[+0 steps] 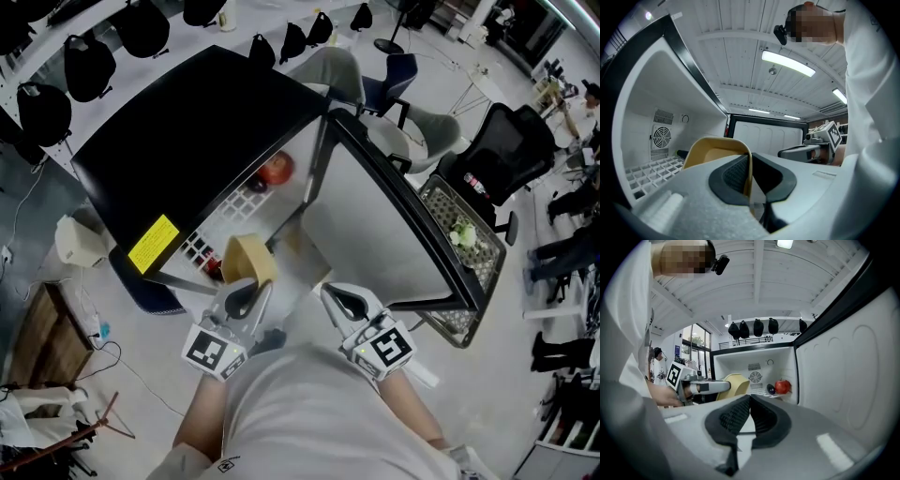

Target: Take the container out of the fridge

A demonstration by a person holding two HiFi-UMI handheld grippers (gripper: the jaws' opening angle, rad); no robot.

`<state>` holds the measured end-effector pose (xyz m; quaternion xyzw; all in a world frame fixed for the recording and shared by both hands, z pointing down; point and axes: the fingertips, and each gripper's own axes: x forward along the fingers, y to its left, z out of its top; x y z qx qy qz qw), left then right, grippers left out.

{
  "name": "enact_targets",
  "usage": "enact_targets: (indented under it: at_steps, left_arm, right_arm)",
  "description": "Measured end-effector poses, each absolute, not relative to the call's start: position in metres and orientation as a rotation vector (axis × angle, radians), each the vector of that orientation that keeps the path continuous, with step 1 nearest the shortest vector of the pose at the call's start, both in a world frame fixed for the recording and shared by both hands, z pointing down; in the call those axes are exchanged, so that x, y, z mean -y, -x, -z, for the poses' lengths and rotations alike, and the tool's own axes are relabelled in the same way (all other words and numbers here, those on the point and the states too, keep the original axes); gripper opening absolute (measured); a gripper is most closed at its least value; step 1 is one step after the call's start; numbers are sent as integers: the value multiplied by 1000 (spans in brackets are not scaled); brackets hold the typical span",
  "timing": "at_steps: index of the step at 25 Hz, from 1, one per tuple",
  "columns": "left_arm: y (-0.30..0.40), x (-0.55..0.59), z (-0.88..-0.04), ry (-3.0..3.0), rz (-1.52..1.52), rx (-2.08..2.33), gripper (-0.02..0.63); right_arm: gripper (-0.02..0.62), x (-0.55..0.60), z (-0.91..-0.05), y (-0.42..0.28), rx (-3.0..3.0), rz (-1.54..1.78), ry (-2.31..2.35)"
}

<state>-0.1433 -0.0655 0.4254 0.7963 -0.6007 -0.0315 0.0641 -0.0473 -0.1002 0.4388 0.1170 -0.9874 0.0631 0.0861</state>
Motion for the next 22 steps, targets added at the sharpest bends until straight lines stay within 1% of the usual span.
enact_targets:
  at_steps: [22]
  left_arm:
    - [135,72,-430,-2398,81,1803,23]
  right_arm:
    - [3,105,-444,35,2920,-205,-375]
